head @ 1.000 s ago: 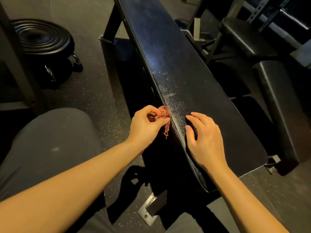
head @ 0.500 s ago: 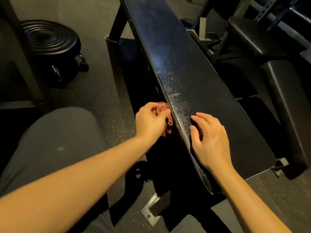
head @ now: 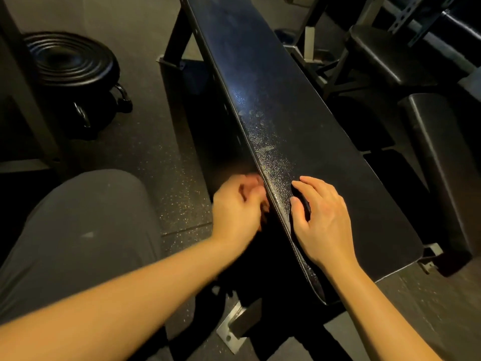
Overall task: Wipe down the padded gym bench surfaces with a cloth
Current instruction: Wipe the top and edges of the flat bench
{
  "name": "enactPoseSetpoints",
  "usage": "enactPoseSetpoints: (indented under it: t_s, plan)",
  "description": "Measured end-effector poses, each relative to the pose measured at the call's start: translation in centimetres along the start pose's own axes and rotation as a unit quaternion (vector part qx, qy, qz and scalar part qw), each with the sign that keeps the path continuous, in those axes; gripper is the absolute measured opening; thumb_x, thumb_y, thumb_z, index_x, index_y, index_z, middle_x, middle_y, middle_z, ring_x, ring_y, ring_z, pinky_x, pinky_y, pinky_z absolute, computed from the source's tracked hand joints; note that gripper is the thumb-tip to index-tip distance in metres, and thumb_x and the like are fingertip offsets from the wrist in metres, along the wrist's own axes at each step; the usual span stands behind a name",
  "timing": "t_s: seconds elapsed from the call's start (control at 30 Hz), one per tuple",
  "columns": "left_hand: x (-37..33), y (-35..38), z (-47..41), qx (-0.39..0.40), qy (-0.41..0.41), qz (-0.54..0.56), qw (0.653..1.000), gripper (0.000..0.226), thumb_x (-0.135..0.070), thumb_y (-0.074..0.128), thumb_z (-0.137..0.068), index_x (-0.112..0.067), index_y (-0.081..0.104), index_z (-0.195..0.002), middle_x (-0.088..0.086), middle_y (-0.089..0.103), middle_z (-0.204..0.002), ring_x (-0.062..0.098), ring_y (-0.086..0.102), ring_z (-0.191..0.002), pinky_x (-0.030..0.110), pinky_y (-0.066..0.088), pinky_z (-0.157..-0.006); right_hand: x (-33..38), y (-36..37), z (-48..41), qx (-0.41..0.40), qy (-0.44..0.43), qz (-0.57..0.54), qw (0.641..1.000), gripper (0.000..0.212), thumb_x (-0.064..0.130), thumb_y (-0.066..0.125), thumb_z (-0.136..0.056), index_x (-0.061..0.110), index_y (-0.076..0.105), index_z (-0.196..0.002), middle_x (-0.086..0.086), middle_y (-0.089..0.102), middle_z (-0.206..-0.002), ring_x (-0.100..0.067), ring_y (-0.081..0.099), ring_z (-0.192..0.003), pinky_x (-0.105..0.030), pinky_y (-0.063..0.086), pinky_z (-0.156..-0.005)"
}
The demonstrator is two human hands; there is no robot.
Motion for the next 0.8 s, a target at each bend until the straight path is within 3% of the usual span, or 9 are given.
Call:
enactPoseSetpoints:
  t_s: [0.1,0.2,0.27,0.33,0.4,0.43,0.53,0.7,0.8]
  plan:
    - [1.0,1.2,4.7,0.112,-0.036,0.01,0.993,0.011,-0.013,0.071,-0.094,-0.023,0.067,-0.095,-0.002,0.074,-0.075,0.012,0.069,-0.053,0.03,0.052,-0.051,0.0,0.0,-0.1,0.001,-0.003,0.002,1.0,0.036,0.03,0.052,-0.098,0.015,0.068,-0.126,0.003,0.062,-0.134,-0.016,0.053,-0.128,-0.039,0.042,-0.108]
    - [0.0,0.4,-0.5,0.05,-0.033,0.008,0.998,0.01,-0.012,0.069,-0.093,-0.016,0.069,-0.102,0.002,0.074,-0.077,0.026,0.07,-0.048,0.032,0.05,-0.041,0.0,0.0,-0.1,0.006,0.0,0.002,1.0,0.037,0.03,0.051,-0.097,0.015,0.068,-0.127,0.003,0.062,-0.134,-0.017,0.053,-0.127,-0.038,0.041,-0.108]
    - [-1.2,-0.8,-6.4,0.001,-0.025,-0.016,1.0,0.012,-0.011,0.066,-0.095,-0.011,0.071,-0.106,0.001,0.074,-0.072,0.02,0.069,-0.046,0.027,0.048,-0.038,0.1,-0.1,-0.1,0.014,0.003,0.007,1.0,0.035,0.029,0.053,-0.098,0.015,0.069,-0.127,0.003,0.062,-0.134,-0.016,0.053,-0.127,-0.035,0.039,-0.108]
    - [-1.8,-1.8,-10.1,-0.031,-0.028,-0.023,0.999,0.011,-0.012,0.066,-0.095,-0.013,0.072,-0.104,-0.003,0.072,-0.072,0.01,0.068,-0.048,0.024,0.051,-0.043,0.3,-0.4,-0.1,0.024,-0.008,0.026,0.999,0.031,0.025,0.058,-0.098,0.015,0.07,-0.125,0.002,0.064,-0.131,-0.018,0.055,-0.125,-0.035,0.04,-0.106]
    - [-1.5,-1.9,-9.7,-0.037,-0.009,-0.035,0.999,0.008,-0.015,0.071,-0.09,-0.021,0.072,-0.095,-0.006,0.073,-0.075,0.014,0.071,-0.059,0.032,0.058,-0.057,0.6,-1.0,-1.3,0.028,-0.024,0.05,0.998,0.027,0.026,0.059,-0.094,0.017,0.072,-0.117,0.004,0.067,-0.121,-0.02,0.061,-0.113,-0.037,0.045,-0.099]
    - [-0.9,-1.5,-7.9,-0.013,-0.003,-0.034,0.999,0.008,-0.015,0.071,-0.089,-0.023,0.07,-0.09,-0.005,0.073,-0.074,0.017,0.072,-0.061,0.034,0.057,-0.061,0.8,-1.2,-2.6,0.025,-0.024,0.049,0.998,0.026,0.027,0.059,-0.093,0.018,0.072,-0.113,0.005,0.068,-0.115,-0.02,0.063,-0.107,-0.038,0.046,-0.095]
    - [1.3,0.1,-2.2,0.118,-0.05,0.019,0.992,0.01,-0.009,0.066,-0.094,-0.018,0.068,-0.098,0.007,0.075,-0.075,0.031,0.07,-0.051,0.036,0.053,-0.048,2.1,-0.3,-8.6,0.013,-0.023,0.007,1.0,0.026,0.022,0.06,-0.096,0.018,0.069,-0.12,0.006,0.066,-0.119,-0.02,0.062,-0.11,-0.042,0.048,-0.096]
    - [-1.5,-1.5,-9.3,0.015,-0.027,0.024,0.999,0.014,-0.008,0.064,-0.096,-0.022,0.063,-0.096,0.007,0.074,-0.073,0.03,0.067,-0.045,0.028,0.044,-0.035,3.4,5.6,-16.3,0.089,-0.05,0.01,0.995,0.041,0.02,0.052,-0.103,0.018,0.055,-0.144,-0.002,0.052,-0.15,-0.023,0.046,-0.139,-0.045,0.037,-0.114]
    - [-2.6,-2.9,-17.5,-0.038,-0.012,0.012,0.999,0.016,-0.007,0.063,-0.093,-0.021,0.054,-0.092,0.009,0.073,-0.073,0.028,0.067,-0.045,0.028,0.043,-0.034,2.9,7.0,-16.5,0.068,-0.037,0.035,0.996,0.04,0.023,0.049,-0.105,0.017,0.056,-0.144,-0.002,0.05,-0.153,-0.02,0.041,-0.144,-0.042,0.032,-0.118]
Point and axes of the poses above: each hand's wrist, its own z-axis away from the middle knuckle, its own y-axis out of the palm, x = y × z, the point moved 6 cm from there along -z, towards the middle knuckle
